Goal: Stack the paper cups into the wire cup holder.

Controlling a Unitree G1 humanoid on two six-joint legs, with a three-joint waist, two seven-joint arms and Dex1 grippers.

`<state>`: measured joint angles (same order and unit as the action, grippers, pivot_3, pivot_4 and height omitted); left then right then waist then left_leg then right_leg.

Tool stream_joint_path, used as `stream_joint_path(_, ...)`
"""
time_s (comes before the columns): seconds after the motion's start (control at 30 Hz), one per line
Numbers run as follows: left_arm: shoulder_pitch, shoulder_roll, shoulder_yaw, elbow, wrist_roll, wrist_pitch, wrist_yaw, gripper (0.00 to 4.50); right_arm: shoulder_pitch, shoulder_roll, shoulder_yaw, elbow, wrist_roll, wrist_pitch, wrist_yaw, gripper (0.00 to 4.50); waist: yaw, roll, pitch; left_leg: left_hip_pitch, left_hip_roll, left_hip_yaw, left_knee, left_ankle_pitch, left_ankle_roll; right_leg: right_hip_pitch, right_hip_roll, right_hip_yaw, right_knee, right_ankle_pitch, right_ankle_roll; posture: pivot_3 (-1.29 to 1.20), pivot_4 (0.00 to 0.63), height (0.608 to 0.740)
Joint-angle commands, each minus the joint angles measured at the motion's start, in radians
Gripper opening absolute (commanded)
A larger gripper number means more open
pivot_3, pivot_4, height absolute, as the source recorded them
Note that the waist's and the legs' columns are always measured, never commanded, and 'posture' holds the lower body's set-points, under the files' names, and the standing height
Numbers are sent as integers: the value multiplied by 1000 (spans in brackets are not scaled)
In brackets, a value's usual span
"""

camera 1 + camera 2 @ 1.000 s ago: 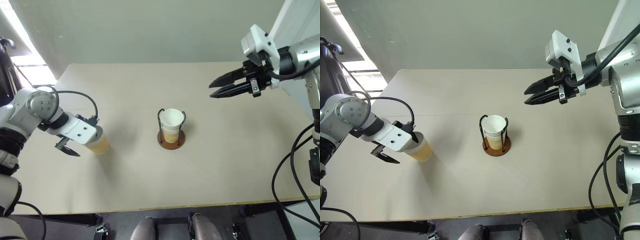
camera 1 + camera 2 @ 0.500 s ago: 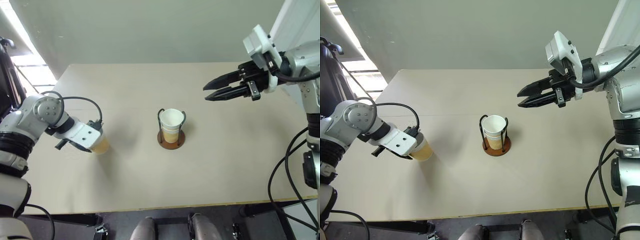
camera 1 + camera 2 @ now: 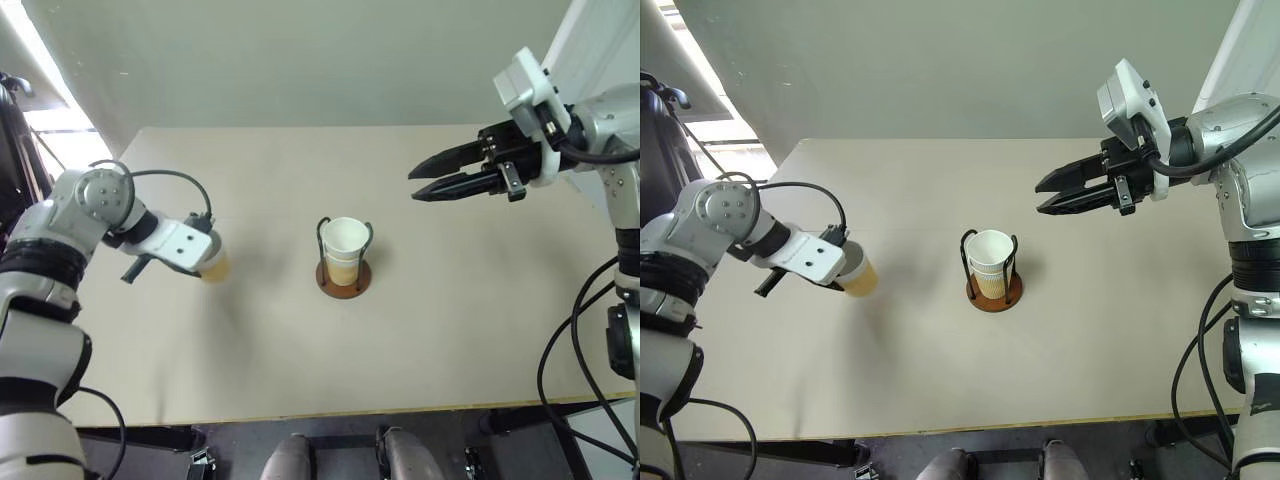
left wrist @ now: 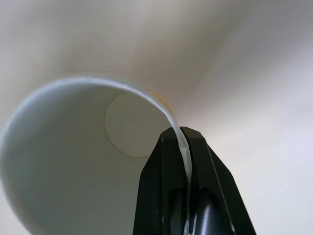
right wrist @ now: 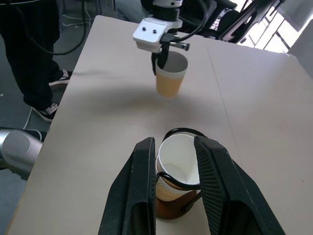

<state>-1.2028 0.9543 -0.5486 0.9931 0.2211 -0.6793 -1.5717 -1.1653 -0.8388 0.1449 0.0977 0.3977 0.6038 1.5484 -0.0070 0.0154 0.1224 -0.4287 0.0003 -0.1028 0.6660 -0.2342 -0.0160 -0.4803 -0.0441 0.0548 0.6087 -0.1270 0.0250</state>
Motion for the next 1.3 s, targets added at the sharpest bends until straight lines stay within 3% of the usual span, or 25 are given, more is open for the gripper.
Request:
stream_joint_path(0.03,-119,-60,27,83,51,-35,35,31,-15,-27,-23,-17,-2,-12,0,1220,1,0,0,0,0,0,0,0,0,0,0,0,0,0,0,0,150,740)
stream_joint_path(0.23,-293,-201,39,198,113,-57,142,31,0,-55,-31,-4,5,-10,10,1220,2,-1,0,-4,-2,0,0,0,1,0,-1,0,-6,0,1,0,150,740)
stream_joint_path(0.53,-480,-341,52,285,191,-30,279,31,24,-87,-35,20,0,-51,30,1220,5,-1,0,-7,0,5,-1,-3,5,0,0,0,-17,4,15,0,150,740)
stream_joint_path(0.83,-588,-458,182,291,68,33,59,31,22,-119,-27,16,2,-31,56,1220,8,0,1,-7,-1,5,2,-5,8,4,-3,3,-18,4,19,0,150,740)
stream_joint_path(0.9,-593,-467,200,283,49,34,-4,31,23,-126,-25,14,3,-23,62,1220,8,0,0,-6,-5,9,2,-5,9,4,3,0,-17,4,20,0,150,740)
stream_joint_path(0.93,-595,-466,191,281,40,26,-26,31,25,-131,-23,9,6,-19,65,1220,8,1,1,-7,-1,4,4,-5,9,5,-3,4,-18,4,21,0,150,740)
stream_joint_path(1.17,-593,-452,87,276,-14,-17,-43,31,32,-148,-18,-5,19,-1,66,1220,7,1,1,-6,-4,8,7,-5,9,6,4,-1,-16,4,22,0,150,740)
stream_joint_path(1.3,-567,-438,-36,213,-170,32,-43,31,30,-161,0,-9,31,9,66,1220,8,2,1,-7,-2,5,9,-5,10,7,-1,3,-16,6,24,0,150,740)
